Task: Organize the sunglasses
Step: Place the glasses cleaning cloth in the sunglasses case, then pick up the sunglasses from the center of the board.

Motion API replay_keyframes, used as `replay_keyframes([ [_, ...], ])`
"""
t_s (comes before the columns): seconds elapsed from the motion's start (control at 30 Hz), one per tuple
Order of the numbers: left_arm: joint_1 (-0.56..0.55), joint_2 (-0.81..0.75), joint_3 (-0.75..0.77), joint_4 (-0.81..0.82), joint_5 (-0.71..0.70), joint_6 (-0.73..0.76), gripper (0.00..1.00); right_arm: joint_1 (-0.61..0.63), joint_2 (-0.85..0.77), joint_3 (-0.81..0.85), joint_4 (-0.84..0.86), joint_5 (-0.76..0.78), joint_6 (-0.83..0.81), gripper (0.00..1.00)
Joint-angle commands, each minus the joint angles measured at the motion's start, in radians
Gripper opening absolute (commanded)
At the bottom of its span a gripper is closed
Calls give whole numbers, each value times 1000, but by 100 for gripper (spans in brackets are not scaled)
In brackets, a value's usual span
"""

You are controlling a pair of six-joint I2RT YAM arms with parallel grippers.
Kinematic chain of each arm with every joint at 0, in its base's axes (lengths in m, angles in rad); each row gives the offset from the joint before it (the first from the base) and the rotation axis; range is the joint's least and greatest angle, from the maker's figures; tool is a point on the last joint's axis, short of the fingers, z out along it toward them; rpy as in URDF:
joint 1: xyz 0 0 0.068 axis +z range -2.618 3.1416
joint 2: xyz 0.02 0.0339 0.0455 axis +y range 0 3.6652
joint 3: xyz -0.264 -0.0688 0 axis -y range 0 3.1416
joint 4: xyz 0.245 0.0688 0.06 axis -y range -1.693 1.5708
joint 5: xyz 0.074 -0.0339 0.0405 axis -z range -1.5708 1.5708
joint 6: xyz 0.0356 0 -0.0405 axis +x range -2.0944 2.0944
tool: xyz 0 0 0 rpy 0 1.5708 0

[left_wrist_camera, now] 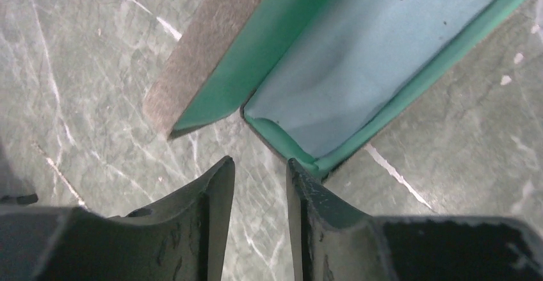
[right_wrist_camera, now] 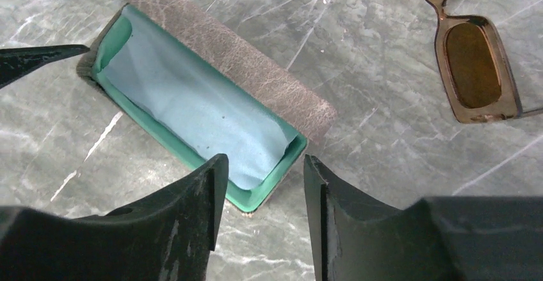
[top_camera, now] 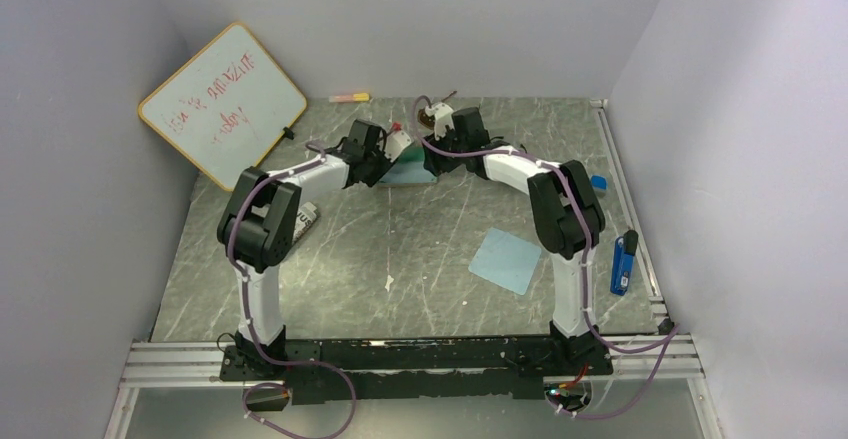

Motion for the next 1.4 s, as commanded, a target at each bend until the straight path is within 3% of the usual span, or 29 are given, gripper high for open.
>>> replay_keyframes([
  [0.0, 2, -111, -34, 13, 7, -16, 43, -2, -101, -13, -31, -1, -28, 55],
  [0.23, 3, -220, -79, -25, -5, -15, 63, -11, -205, -40, -138, 4, -95, 75],
  [0.4, 20, -316, -118, -90, 6, -23, 77, -58, -298, -58, -258, 0, -220, 81],
  [0.43, 27, -336, -126, -106, 12, -27, 89, -72, -311, -56, -285, 7, -242, 82],
  [0.5, 41, -385, -160, -119, 29, -39, 97, -111, -329, -46, -346, 8, -285, 83],
  [0.77, 85, -577, -323, -124, 46, -46, 97, -257, -344, -11, -564, 57, -463, 85],
  [1.0, 88, -647, -385, -109, 59, -52, 97, -300, -335, -52, -587, 62, -570, 83],
  [1.17, 100, -703, -416, -98, 50, -52, 97, -303, -269, -35, -591, 69, -610, 80],
  [1.37, 141, -686, -416, -95, 65, -82, 97, -303, -182, 17, -601, 53, -650, 69],
])
